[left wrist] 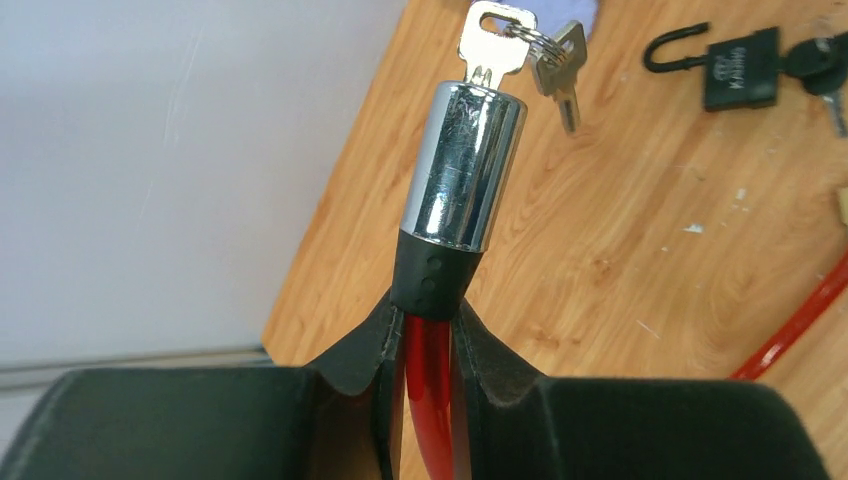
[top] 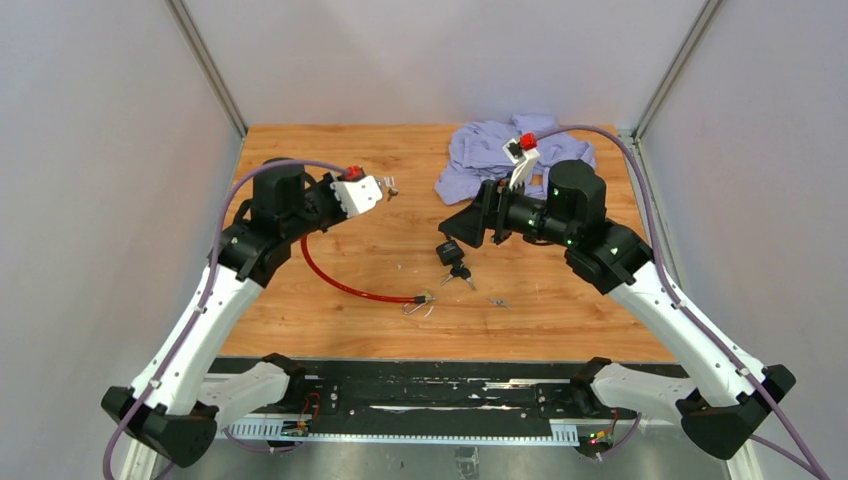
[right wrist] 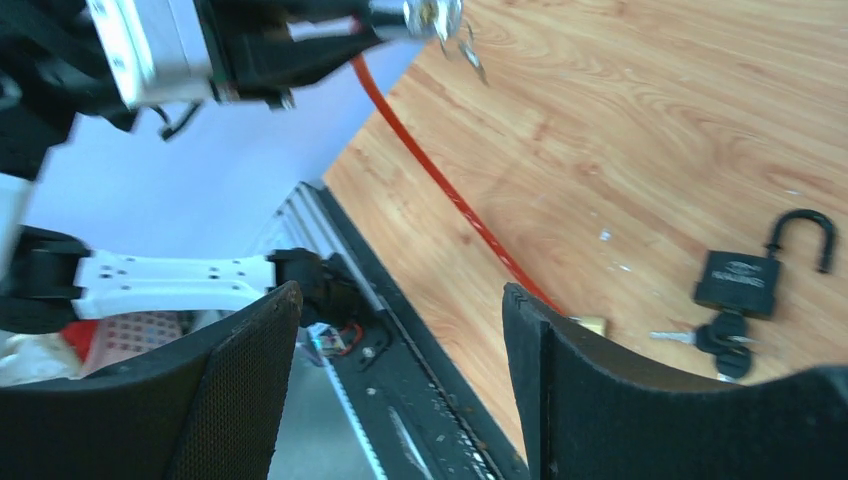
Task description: Unlock with the key
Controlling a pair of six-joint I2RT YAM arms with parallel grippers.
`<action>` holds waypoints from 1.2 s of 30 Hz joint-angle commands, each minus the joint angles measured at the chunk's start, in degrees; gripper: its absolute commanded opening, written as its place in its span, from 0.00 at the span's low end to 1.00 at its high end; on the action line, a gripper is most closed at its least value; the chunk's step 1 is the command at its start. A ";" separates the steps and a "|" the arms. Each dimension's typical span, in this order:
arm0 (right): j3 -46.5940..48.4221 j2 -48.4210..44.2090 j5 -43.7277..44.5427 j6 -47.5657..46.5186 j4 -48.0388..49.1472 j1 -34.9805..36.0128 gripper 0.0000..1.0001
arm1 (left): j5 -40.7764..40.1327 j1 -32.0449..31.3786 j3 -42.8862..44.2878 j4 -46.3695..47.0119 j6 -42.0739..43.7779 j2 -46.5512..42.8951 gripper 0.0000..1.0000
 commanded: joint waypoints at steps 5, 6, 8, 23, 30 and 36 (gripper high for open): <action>-5.11 -2.42 10.22 -7.34 -6.14 -0.75 0.72 | -11.83 2.85 7.51 11.49 1.64 10.53 0.00; -5.66 -2.58 10.65 -7.38 -6.18 -0.75 0.72 | -12.06 3.52 7.47 12.34 2.50 11.84 0.00; -6.80 -2.98 11.41 -7.25 -6.19 -0.75 0.72 | -11.98 5.04 7.90 13.37 3.71 14.61 0.00; -12.85 -0.40 17.98 -7.58 -9.33 -0.36 0.69 | -7.90 8.80 12.01 9.46 4.07 35.01 0.00; -13.44 0.50 17.81 -7.96 -9.40 -0.31 0.69 | -7.99 11.46 21.63 1.29 4.65 48.43 0.00; -13.35 1.88 18.38 -7.80 -9.33 -0.31 0.69 | -10.21 11.64 24.17 2.93 6.80 56.36 0.03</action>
